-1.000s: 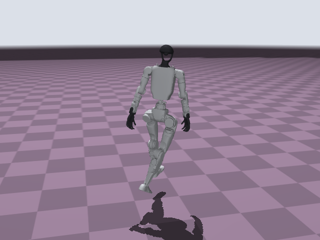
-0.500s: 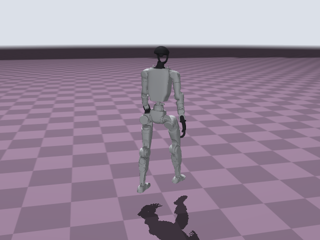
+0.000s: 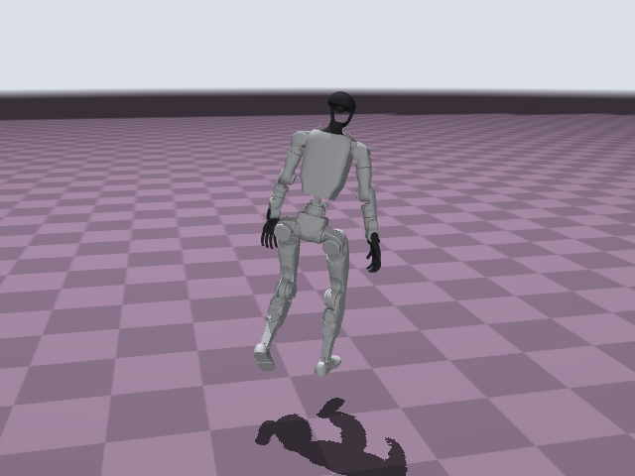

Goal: Stand up

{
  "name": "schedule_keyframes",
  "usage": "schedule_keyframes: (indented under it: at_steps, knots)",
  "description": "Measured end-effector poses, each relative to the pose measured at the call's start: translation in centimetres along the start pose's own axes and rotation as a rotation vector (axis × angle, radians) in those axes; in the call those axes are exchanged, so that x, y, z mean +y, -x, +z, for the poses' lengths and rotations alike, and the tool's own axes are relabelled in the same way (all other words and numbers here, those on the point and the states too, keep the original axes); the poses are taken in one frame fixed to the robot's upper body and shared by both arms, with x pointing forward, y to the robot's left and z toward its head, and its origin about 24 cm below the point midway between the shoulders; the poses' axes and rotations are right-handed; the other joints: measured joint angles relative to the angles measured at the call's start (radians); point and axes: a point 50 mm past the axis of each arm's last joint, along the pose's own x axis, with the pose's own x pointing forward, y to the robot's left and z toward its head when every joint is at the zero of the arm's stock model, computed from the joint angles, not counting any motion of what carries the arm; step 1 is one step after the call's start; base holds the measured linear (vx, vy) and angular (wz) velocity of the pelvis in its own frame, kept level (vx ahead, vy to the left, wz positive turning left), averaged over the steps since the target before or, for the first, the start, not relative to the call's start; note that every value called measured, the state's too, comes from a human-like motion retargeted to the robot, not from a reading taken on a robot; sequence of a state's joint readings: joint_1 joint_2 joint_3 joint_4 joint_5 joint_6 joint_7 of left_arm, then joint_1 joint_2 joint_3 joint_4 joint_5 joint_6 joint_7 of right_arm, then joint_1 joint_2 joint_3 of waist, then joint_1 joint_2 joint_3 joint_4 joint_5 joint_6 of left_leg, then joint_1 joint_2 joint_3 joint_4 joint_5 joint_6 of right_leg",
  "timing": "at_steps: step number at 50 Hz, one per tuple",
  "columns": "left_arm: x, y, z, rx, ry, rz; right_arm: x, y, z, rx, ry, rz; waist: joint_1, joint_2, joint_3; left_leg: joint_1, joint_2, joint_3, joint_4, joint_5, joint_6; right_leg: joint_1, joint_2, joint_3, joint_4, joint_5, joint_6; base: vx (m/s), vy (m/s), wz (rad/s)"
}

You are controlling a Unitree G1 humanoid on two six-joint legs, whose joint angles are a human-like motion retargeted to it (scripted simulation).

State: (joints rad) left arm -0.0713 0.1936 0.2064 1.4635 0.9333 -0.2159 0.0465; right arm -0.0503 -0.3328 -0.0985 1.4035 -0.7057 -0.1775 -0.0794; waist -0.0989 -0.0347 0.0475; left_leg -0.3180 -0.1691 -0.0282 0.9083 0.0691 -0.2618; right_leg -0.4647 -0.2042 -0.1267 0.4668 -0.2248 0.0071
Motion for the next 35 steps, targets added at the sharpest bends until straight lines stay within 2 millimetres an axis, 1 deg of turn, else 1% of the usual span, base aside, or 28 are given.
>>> schedule_keyframes:
  at_steps: [3,4,6,7,8,9,10,11,12,13,15,17,19,20,21,22,23,25,26,27,28,29,30,31,32,33,34,35]
  knots:
    - [-1.3,1.0,-3.6,0.100,0.086,-0.024,-1.1,-0.2,1.2,-0.056,0.010,-0.053,0.035,0.056,0.025,-0.120,0.076,-0.042,-0.010,-0.183,0.003,0.028,0.107,-0.040,0.035,-0.065,-0.061,0.62,-0.03,-0.65]
    - [-1.7,1.3,-4.6,0.130,0.104,-0.029,-1.4,-0.3,1.5,-0.072,0.013,-0.062,0.036,0.077,0.033,-0.154,0.100,-0.054,-0.017,-0.205,0.009,0.030,0.139,-0.056,0.061,-0.094,-0.088,0.69,0.06,-0.32]
    - [-2.5,2.0,-6.3,0.183,0.130,-0.035,-1.8,-0.3,1.9,-0.096,0.021,-0.074,0.033,0.105,0.047,-0.207,0.113,-0.071,-0.039,-0.177,0.007,0.022,0.177,-0.064,0.133,-0.158,-0.133,0.57,0.22,-0.26]
    - [-2.8,2.3,-7.0,0.208,0.141,-0.035,-2.0,-0.3,2.0,-0.103,0.024,-0.077,0.037,0.109,0.054,-0.220,0.078,-0.087,-0.036,-0.152,0.000,0.016,0.178,-0.051,0.186,-0.200,-0.149,0.80,0.60,-0.64]
    - [-3.2,2.7,-7.8,0.238,0.152,-0.033,-2.3,-0.3,2.0,-0.106,0.026,-0.081,0.048,0.106,0.068,-0.218,-0.017,-0.120,-0.009,-0.133,0.000,0.011,0.165,-0.011,0.264,-0.260,-0.155,0.87,0.73,-0.47]
    - [-3.3,3.0,-8.5,0.265,0.164,-0.022,-2.4,-0.3,2.2,-0.118,0.025,-0.078,0.038,0.100,0.069,-0.256,0.002,-0.066,0.092,-0.148,0.000,-0.015,0.150,-0.003,0.341,-0.314,-0.173,0.78,0.68,0.03]
    - [-3.4,3.3,-9.1,0.290,0.175,-0.007,-2.5,-0.4,2.7,-0.134,0.022,-0.070,0.018,0.093,0.063,-0.314,0.078,0.032,0.230,-0.181,0.000,-0.052,0.135,-0.012,0.417,-0.366,-0.197,0.58,0.43,0.22]
    - [-3.7,3.7,-9.9,0.318,0.194,0.001,-2.4,-0.4,2.9,-0.143,0.027,-0.064,0.020,0.082,0.046,-0.349,0.127,0.065,0.293,-0.166,0.000,-0.079,0.151,0.023,0.472,-0.413,-0.210,0.64,0.41,-0.07]
    - [-4.1,4.1,-10.7,0.344,0.212,0.007,-2.3,-0.4,3.0,-0.150,0.032,-0.061,0.022,0.073,0.034,-0.369,0.136,0.081,0.347,-0.152,0.000,-0.093,0.163,0.054,0.524,-0.456,-0.218,0.96,0.61,-0.67]
    - [-4.5,4.5,-11.2,0.366,0.231,0.011,-2.3,-0.4,3.1,-0.156,0.034,-0.064,0.021,0.068,0.027,-0.359,0.062,0.062,0.384,-0.141,0.000,-0.083,0.167,0.077,0.571,-0.489,-0.214,1.10,0.64,-0.48]
    - [-4.6,5.3,-12.7,0.414,0.263,0.054,-1.6,-0.4,3.9,-0.197,0.047,-0.059,-0.019,0.079,0.016,-0.343,0.022,0.052,0.482,-0.096,0.000,-0.075,0.215,0.056,0.693,-0.488,-0.211,0.98,0.34,0.07]
    - [-4.4,5.6,-13.2,0.432,0.249,0.109,-1.9,-0.4,4.8,-0.240,0.067,-0.091,-0.030,0.102,-0.015,-0.405,0.138,0.103,0.614,0.053,0.000,-0.110,0.270,0.030,0.822,-0.406,-0.190,0.79,0.05,0.16]
    - [-3.4,5.5,-13.1,0.412,0.175,0.189,-2.8,-0.3,5.6,-0.279,0.098,-0.155,-0.024,0.089,-0.042,-0.455,0.163,0.144,0.759,0.200,0.000,-0.121,0.279,0.035,0.961,-0.330,-0.136,1.02,0.34,-0.05]
    - [-2.5,5.3,-12.8,0.390,0.120,0.238,-3.4,-0.3,5.9,-0.298,0.119,-0.194,-0.015,0.077,-0.057,-0.464,0.158,0.170,0.814,0.269,0.000,-0.110,0.283,0.042,1.020,-0.289,-0.104,1.18,0.39,0.15]
    - [-1.6,5.1,-12.4,0.363,0.064,0.287,-4.1,-0.3,6.1,-0.308,0.133,-0.236,-0.008,0.068,-0.069,-0.462,0.184,0.199,0.844,0.344,0.000,-0.105,0.279,0.040,1.066,-0.246,-0.078,1.18,0.34,0.25]
    - [-0.3,5.0,-11.9,0.332,0.002,0.356,-5.1,-0.2,6.5,-0.325,0.150,-0.292,0.006,0.069,-0.078,-0.442,0.251,0.231,0.896,0.406,0.000,-0.089,0.290,0.032,1.117,-0.201,-0.055,1.34,0.31,0.13]
    - [1.7,4.9,-11.1,0.293,-0.073,0.462,-6.5,0.0,7.2,-0.355,0.173,-0.372,0.035,0.089,-0.081,-0.389,0.398,0.270,0.991,0.442,0.000,-0.049,0.328,0.013,1.178,-0.154,-0.038,1.58,0.32,-0.04]
    - [5.9,4.9,-8.7,0.185,-0.163,0.720,-10.4,0.8,9.6,-0.454,0.226,-0.563,0.087,0.131,-0.088,-0.279,0.810,0.406,1.149,0.455,0.000,0.023,0.359,-0.066,1.242,-0.075,-0.063,1.52,0.41,-0.14]
    - [8.4,4.9,-6.4,0.088,-0.169,0.881,-13.3,1.7,11.3,-0.524,0.260,-0.694,0.120,0.116,-0.087,-0.278,0.748,0.429,1.167,0.455,0.000,0.020,0.320,-0.036,1.305,-0.050,-0.064,1.08,0.69,-0.61]
    - [11.0,5.3,-3.7,-0.023,-0.162,1.054,-16.1,3.0,13.3,-0.597,0.288,-0.833,0.152,0.109,-0.087,-0.268,0.721,0.453,1.176,0.455,0.000,0.010,0.312,-0.013,1.356,-0.052,-0.054,0.69,0.62,-1.14]
    - [14.0,6.1,-0.4,-0.159,-0.135,1.256,-19.1,4.8,15.8,-0.677,0.307,-0.990,0.185,0.115,-0.088,-0.239,0.763,0.477,1.167,0.455,0.000,-0.014,0.366,-0.002,1.385,-0.109,-0.024,1.05,-0.05,1.02]
    - [15.9,6.8,1.8,-0.252,-0.123,1.367,-20.7,5.9,16.8,-0.708,0.303,-1.074,0.161,0.123,-0.117,-0.176,1.027,0.584,1.193,0.455,0.000,0.008,0.283,-0.092,1.374,-0.187,0.026,1.72,-0.86,4.59]
    - [17.2,7.5,3.4,-0.322,-0.123,1.434,-21.7,6.5,17.1,-0.713,0.289,-1.123,0.110,0.131,-0.159,-0.095,1.403,0.733,1.238,0.455,0.000,0.053,0.130,-0.233,1.343,-0.275,0.085,1.35,-0.58,2.71]
    - [20.9,9.0,6.2,-0.363,-0.045,1.657,-22.5,8.1,21.3,-0.774,0.251,-1.237,0.130,0.181,-0.155,-0.192,1.497,0.713,1.299,0.455,0.000,-0.007,0.264,-0.198,1.218,-0.271,0.057,0.58,0.21,-0.77]
    - [24.2,10.9,8.8,-0.399,0.001,1.828,-23.4,10.1,24.8,-0.816,0.206,-1.332,0.141,0.219,-0.160,-0.282,1.496,0.740,1.337,0.455,0.000,-0.085,0.333,-0.177,1.126,-0.266,0.039,-0.07,1.80,-3.42]
    - [27.4,13.0,10.8,-0.428,-0.043,1.907,-24.9,12.0,27.0,-0.817,0.152,-1.386,0.135,0.236,-0.183,-0.356,1.306,0.861,1.329,0.455,0.000,-0.198,0.274,-0.186,1.101,-0.258,0.039,0.43,1.90,-1.06]
    - [30.9,15.7,11.6,-0.403,-0.098,1.961,-26.7,14.6,29.4,-0.860,0.144,-1.423,0.124,0.220,-0.180,-0.387,1.208,0.889,1.294,0.455,0.000,-0.245,0.250,-0.149,1.039,-0.261,0.029,0.70,1.44,0.39]
    - [34.3,19.0,11.4,-0.332,-0.147,2.003,-28.4,17.8,31.6,-0.922,0.160,-1.455,0.111,0.187,-0.165,-0.397,1.156,0.870,1.245,0.455,0.000,-0.257,0.244,-0.089,0.960,-0.270,0.015,0.75,0.44,-1.61]
